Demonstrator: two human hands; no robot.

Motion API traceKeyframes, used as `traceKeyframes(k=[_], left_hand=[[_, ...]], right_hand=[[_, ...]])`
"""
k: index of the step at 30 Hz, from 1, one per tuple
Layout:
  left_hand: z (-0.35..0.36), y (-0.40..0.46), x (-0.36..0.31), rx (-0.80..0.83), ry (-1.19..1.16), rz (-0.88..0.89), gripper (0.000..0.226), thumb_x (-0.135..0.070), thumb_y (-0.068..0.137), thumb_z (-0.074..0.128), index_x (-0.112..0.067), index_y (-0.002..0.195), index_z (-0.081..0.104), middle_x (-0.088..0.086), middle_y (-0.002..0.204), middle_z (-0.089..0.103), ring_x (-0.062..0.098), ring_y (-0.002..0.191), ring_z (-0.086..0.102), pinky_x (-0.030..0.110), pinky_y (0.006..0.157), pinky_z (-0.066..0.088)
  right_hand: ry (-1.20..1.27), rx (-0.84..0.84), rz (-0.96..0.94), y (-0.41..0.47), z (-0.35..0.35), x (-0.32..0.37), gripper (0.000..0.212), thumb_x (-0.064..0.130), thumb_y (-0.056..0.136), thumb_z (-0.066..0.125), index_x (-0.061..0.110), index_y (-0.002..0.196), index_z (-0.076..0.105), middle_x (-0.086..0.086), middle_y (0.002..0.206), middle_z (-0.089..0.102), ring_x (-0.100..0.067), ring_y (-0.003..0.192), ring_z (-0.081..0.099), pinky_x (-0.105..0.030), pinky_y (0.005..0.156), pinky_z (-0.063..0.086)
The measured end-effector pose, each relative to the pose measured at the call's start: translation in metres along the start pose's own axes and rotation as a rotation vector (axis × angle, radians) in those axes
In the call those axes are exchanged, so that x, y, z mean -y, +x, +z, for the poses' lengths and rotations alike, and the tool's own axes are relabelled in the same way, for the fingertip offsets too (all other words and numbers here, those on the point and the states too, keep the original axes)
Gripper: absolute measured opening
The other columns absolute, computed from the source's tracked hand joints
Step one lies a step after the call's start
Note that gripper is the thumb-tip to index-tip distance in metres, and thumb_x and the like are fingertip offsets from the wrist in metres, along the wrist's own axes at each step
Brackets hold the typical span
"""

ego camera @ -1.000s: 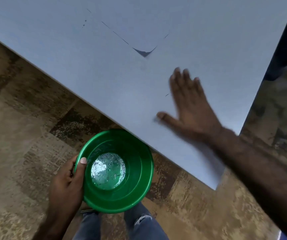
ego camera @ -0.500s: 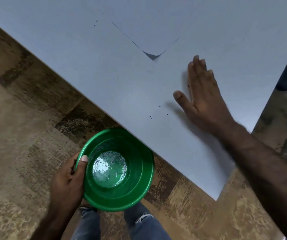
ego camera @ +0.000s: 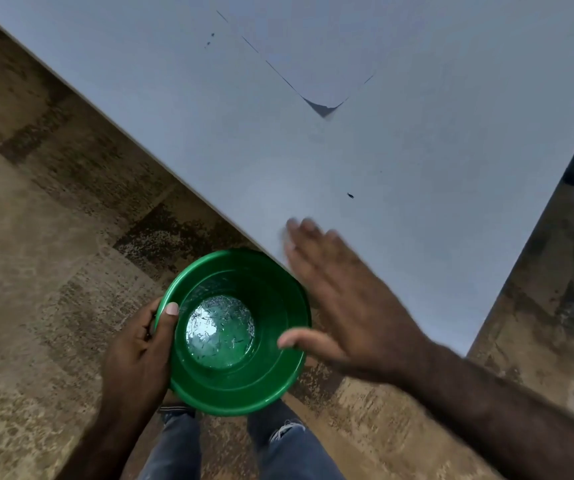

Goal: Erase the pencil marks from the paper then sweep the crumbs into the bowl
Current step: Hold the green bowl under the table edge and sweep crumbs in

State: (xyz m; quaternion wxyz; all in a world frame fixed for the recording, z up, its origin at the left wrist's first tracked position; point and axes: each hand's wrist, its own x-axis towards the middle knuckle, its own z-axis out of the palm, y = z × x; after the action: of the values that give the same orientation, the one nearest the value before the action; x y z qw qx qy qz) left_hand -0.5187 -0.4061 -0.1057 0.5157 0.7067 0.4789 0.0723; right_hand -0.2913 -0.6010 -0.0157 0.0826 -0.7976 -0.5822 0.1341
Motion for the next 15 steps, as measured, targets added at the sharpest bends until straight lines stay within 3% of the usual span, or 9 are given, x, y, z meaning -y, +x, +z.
traceKeyframes(k=[4, 8, 11, 15], left_hand=[[0.000, 0.003, 0.002, 0.003, -0.056, 0.001, 0.041, -0.056, 0.103, 0.051, -0.035, 0.130, 0.074, -0.027, 0.102, 0.077, -0.003, 0.087, 0.073, 0.027, 0.068, 0.057], [0.004, 0.002, -0.001, 0.028, -0.117, 0.062, 0.024, -0.051, 0.106, 0.053, -0.051, 0.119, 0.073, -0.022, 0.105, 0.079, -0.002, 0.089, 0.073, 0.019, 0.073, 0.058], [0.004, 0.003, -0.004, 0.036, -0.124, 0.067, 0.022, -0.053, 0.105, 0.053, -0.062, 0.114, 0.070, -0.020, 0.105, 0.079, -0.001, 0.089, 0.074, 0.016, 0.072, 0.057], [0.005, 0.004, -0.001, 0.023, -0.120, 0.067, 0.022, -0.055, 0.104, 0.052, -0.064, 0.112, 0.070, -0.017, 0.103, 0.079, 0.003, 0.087, 0.074, 0.028, 0.074, 0.060]], right_hand=[[0.014, -0.186, 0.235, 0.021, -0.023, -0.064, 0.089, 0.065, 0.109, 0.031, 0.000, 0.168, 0.017, -0.017, 0.179, 0.009, -0.029, 0.168, 0.007, -0.051, 0.137, 0.010], [0.027, -0.078, 0.503, 0.036, -0.035, -0.119, 0.094, 0.071, 0.106, 0.025, 0.008, 0.170, -0.002, -0.009, 0.180, -0.011, -0.020, 0.167, -0.012, -0.049, 0.137, -0.001], [-0.043, -0.004, 0.435, 0.037, -0.027, -0.114, 0.103, 0.083, 0.101, 0.015, 0.009, 0.170, -0.006, -0.012, 0.179, -0.016, -0.023, 0.166, -0.017, -0.053, 0.136, -0.002], [-0.105, 0.039, 0.222, 0.023, -0.007, -0.056, 0.108, 0.084, 0.100, 0.021, 0.007, 0.169, -0.006, -0.017, 0.178, -0.016, -0.030, 0.167, -0.015, -0.057, 0.136, 0.003]])
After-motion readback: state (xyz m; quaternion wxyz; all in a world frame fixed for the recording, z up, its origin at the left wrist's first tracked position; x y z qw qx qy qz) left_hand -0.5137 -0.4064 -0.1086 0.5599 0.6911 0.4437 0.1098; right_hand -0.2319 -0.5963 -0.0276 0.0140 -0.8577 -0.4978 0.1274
